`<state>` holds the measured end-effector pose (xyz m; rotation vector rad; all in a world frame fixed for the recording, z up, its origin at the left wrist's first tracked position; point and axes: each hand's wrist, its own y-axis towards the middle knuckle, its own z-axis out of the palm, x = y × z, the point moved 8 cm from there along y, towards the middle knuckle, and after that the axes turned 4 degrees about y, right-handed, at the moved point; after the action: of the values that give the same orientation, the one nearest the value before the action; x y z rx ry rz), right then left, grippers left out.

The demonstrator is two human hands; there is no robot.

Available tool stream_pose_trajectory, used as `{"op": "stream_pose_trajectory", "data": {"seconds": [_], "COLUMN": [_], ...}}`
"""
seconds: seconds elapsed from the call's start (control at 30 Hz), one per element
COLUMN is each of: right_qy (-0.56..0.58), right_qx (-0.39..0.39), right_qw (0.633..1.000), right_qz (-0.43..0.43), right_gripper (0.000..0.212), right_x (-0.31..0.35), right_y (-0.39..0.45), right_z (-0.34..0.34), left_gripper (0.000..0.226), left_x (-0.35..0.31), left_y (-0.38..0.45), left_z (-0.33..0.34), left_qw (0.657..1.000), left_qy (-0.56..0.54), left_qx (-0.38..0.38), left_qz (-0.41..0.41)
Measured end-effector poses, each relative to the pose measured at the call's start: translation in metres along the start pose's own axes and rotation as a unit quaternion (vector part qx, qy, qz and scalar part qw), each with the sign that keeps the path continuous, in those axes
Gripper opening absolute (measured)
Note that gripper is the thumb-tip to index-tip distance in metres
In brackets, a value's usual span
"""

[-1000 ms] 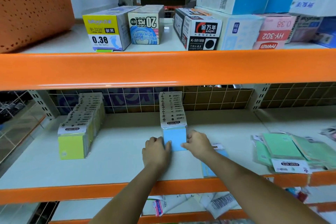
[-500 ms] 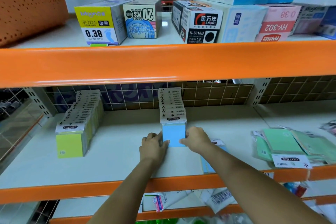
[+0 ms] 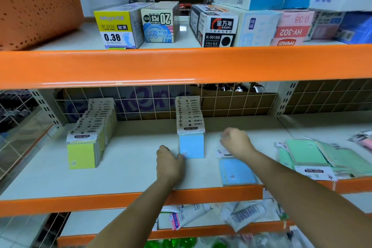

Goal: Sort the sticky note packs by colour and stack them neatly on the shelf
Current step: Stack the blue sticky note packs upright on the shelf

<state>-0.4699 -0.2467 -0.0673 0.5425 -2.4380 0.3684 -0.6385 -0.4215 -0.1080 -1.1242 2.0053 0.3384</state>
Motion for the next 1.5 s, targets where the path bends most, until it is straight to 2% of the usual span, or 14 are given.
{"op": "stream_pose_trajectory", "data": {"seconds": [0.03,0.1,0.13,0.2,0.3,0.37,0.43,0.57,0.83,0.97,1.2,1.5], "right_qy": [-0.012,-0.019,-0.025,-0.053,-0.061,-0.032,-0.016,0.016,0.066,0.079,0.136,0.155], "right_qx": [-0.003,0.008,0.015,0.03,0.068,0.098,0.117,0.128,0.126,0.135,0.137,0.118], "right_qw": [1.0,0.999,0.998,0.995,0.989,0.984,0.981,0.981,0.974,0.976,0.979,0.981], "right_qz": [0.01,0.038,0.05,0.073,0.112,0.142,0.152,0.148,0.174,0.154,0.063,-0.024], "right_gripper": [0.011,0.016,0.017,0.019,0.036,0.037,0.039,0.034,0.033,0.038,0.038,0.047], "right_x": [-0.009,-0.028,-0.035,-0.046,-0.059,-0.07,-0.075,-0.078,-0.084,-0.079,-0.05,0.005], "right_y": [0.0,-0.002,-0.004,-0.01,-0.024,-0.033,-0.039,-0.04,-0.042,-0.043,-0.044,-0.039], "right_z": [-0.009,-0.019,-0.023,-0.029,-0.029,-0.021,-0.013,-0.003,-0.003,-0.009,-0.013,0.022], "left_gripper": [0.028,0.022,0.02,0.015,0.022,0.021,0.011,0.008,0.026,0.034,0.036,0.035], "left_x": [-0.006,-0.025,-0.037,-0.053,-0.061,-0.063,-0.064,-0.06,-0.058,-0.059,-0.062,-0.03], "left_y": [-0.006,-0.02,-0.027,-0.038,-0.051,-0.058,-0.059,-0.057,-0.062,-0.063,-0.056,-0.032], "left_z": [-0.001,0.003,0.01,0.036,0.079,0.099,0.109,0.11,0.111,0.109,0.08,0.025], "left_qw": [1.0,0.998,0.994,0.987,0.971,0.964,0.963,0.965,0.952,0.96,0.972,0.99], "left_qy": [0.009,0.053,0.085,0.118,0.124,0.111,0.087,-0.008,-0.087,-0.072,-0.082,-0.075], "left_qx": [-0.019,-0.03,-0.012,0.063,0.19,0.238,0.253,0.257,0.278,0.266,0.218,0.12], "left_qz": [-0.001,0.034,0.06,0.088,0.068,0.039,0.011,-0.058,-0.093,-0.054,0.024,0.029]}}
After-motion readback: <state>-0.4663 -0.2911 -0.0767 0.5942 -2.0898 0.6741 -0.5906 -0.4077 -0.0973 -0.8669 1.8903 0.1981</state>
